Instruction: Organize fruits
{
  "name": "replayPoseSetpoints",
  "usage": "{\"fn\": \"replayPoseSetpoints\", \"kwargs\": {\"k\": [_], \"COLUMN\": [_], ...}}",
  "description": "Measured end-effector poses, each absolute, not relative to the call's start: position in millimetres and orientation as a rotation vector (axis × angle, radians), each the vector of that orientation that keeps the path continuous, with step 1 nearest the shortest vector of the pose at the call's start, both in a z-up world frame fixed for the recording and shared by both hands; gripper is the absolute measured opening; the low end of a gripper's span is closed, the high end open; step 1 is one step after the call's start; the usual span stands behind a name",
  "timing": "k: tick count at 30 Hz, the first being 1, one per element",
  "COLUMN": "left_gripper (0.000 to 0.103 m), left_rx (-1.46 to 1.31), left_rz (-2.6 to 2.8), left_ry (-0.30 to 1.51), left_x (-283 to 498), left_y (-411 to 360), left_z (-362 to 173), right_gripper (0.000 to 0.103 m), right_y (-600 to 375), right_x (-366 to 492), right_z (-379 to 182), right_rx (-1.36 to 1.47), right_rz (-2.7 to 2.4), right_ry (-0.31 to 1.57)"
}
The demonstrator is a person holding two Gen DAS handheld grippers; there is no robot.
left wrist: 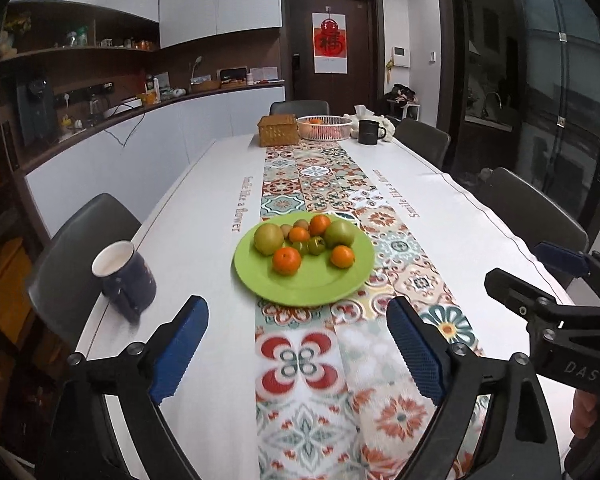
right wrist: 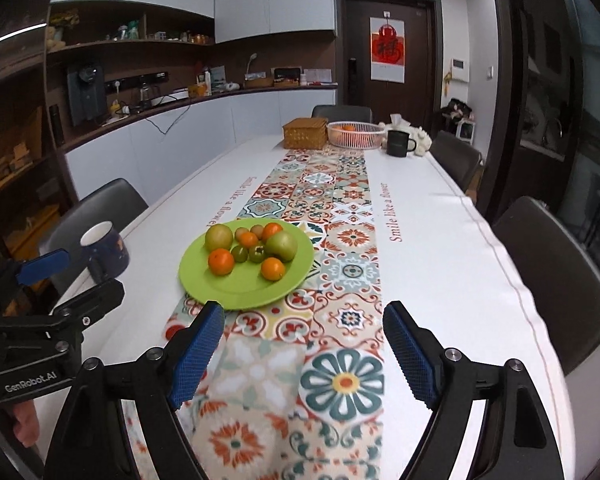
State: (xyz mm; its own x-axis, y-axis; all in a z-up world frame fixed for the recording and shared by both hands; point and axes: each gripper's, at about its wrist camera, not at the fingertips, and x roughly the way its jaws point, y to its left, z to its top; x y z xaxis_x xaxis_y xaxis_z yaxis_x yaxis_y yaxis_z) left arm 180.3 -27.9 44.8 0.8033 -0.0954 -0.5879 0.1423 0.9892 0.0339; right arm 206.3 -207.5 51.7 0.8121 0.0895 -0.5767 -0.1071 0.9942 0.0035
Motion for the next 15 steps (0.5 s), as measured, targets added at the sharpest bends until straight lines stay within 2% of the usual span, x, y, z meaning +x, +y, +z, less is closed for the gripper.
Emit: {"fn": "replayPoseSetpoints", "kwargs": {"k": [2,15], "left_gripper": [0.096,0.102], "left_rx": [0.080,0.071], "left_rz": [-0.123,-0.109], "left_ry": [0.619,0.601], "left_x": [170,126], "left_y": [-29,-26], "left_z": [45,49], "right_gripper": [0.088,0.090], "right_y": [-208,-209], "right_x": [193,147], "right_z": [52,52], "right_rx": [-0.027,-0.001], "right_rz": [0.101,0.086], "right_ry": [0.603,0.587]}}
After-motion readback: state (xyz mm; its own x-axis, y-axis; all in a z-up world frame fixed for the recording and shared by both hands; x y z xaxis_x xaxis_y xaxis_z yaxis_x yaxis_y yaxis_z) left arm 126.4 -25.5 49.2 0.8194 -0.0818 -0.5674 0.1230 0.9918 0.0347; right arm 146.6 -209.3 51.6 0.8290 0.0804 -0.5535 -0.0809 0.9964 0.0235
